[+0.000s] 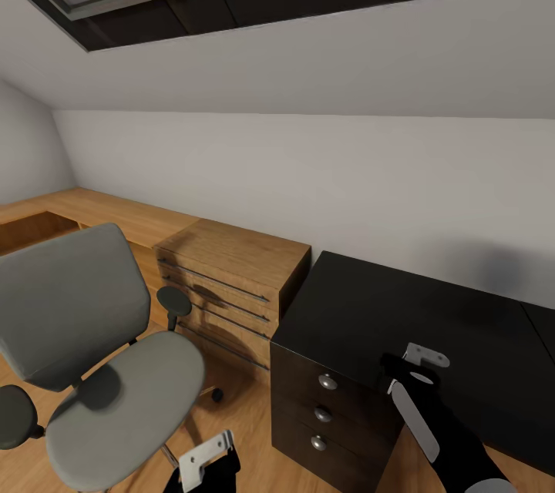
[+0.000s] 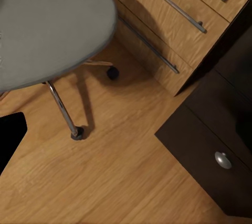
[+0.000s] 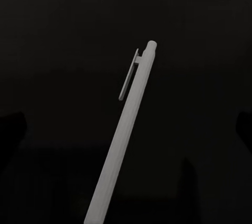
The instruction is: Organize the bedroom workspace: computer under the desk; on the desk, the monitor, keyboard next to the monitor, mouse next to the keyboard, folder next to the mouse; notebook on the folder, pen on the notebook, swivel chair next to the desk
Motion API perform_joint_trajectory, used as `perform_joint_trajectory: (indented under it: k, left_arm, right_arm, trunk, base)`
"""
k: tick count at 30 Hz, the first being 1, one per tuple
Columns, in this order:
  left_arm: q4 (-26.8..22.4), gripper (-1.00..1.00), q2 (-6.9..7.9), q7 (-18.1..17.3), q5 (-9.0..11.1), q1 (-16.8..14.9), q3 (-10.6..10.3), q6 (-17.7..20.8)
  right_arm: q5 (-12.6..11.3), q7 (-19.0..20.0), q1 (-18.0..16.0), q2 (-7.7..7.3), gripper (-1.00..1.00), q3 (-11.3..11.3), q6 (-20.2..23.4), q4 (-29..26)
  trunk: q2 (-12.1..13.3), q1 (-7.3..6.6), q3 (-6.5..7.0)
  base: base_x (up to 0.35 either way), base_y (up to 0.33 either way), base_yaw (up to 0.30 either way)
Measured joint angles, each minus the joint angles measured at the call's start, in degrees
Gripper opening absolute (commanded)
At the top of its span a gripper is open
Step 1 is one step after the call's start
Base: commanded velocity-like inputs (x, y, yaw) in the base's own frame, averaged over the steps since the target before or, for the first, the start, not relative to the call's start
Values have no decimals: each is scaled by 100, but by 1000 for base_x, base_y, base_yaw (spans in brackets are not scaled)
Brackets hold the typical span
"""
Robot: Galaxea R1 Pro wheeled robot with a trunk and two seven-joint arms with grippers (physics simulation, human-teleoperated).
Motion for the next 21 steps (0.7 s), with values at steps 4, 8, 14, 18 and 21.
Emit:
perform_joint_trajectory:
  k: [4,8,14,18,21]
  left_arm:
    - [0,100,-5,15,5,0,47,3]
    - [165,100,-38,-37,110,-2,948,3]
    - [271,100,-140,-157,194,0,1497,-21]
    - [278,100,-259,-180,214,-2,1598,4]
    - [264,100,-381,-202,212,-12,1676,79]
  right_arm:
    - [0,-1,0,0,100,0,14,0]
    - [0,-2,1,0,100,0,13,0]
    - [4,-4,0,-8,100,-13,4,0]
    - [7,-3,1,-8,100,-22,1,0]
    - [11,-2,0,-9,100,-20,6,0]
  trunk:
    - [0,0,0]
    - [0,0,0]
    - [0,0,0]
    - [0,0,0]
    - [0,0,0]
  base:
    - [0,0,0]
    - [0,0,0]
    - [0,0,0]
    - [0,0,0]
    - [0,0,0]
